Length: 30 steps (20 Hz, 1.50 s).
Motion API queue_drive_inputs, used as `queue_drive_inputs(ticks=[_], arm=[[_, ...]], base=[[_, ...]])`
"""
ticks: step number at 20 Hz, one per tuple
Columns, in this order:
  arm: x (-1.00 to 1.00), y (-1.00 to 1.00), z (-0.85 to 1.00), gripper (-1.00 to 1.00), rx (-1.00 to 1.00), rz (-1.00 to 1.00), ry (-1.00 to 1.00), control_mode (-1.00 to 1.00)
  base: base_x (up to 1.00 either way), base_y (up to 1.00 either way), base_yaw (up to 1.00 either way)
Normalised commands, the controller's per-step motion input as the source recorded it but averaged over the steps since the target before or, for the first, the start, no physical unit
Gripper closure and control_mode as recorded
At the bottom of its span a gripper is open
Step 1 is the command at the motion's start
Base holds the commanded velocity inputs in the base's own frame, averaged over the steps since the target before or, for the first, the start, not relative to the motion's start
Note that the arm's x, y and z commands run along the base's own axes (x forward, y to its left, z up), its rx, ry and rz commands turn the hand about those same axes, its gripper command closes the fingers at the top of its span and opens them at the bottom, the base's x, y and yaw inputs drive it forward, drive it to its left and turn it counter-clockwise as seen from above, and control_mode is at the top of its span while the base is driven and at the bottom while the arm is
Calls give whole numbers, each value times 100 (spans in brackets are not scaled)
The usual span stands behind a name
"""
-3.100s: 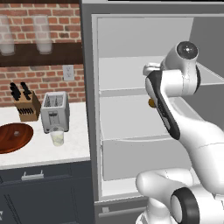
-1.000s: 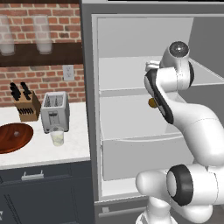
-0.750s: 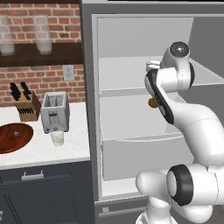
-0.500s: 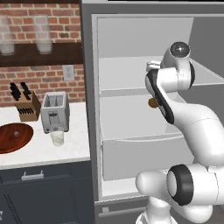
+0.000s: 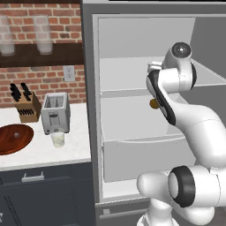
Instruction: Grab a lemon wedge from the fridge and one ice cube from the ice bowl, and put them in the glass of lemonade.
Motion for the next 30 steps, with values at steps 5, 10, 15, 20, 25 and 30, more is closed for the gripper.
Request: queue_drive_inputs(ticks=[5, 10, 15, 20, 25, 30], arm=[[-8, 0, -9, 100, 0, 0, 2, -100], [-75, 12, -6, 100, 0, 0, 2, -100], [-100, 21, -2, 100, 0, 2, 0, -100], [-100, 20, 0, 100, 0, 8, 0, -100], [-100, 20, 0, 100, 0, 16, 0, -100], [-95, 25, 0, 100, 0, 15, 0, -100]], base=[[0, 0, 0], [0, 0, 0], [0, 0, 0], [0, 0, 0], [0, 0, 0], [0, 0, 0]])
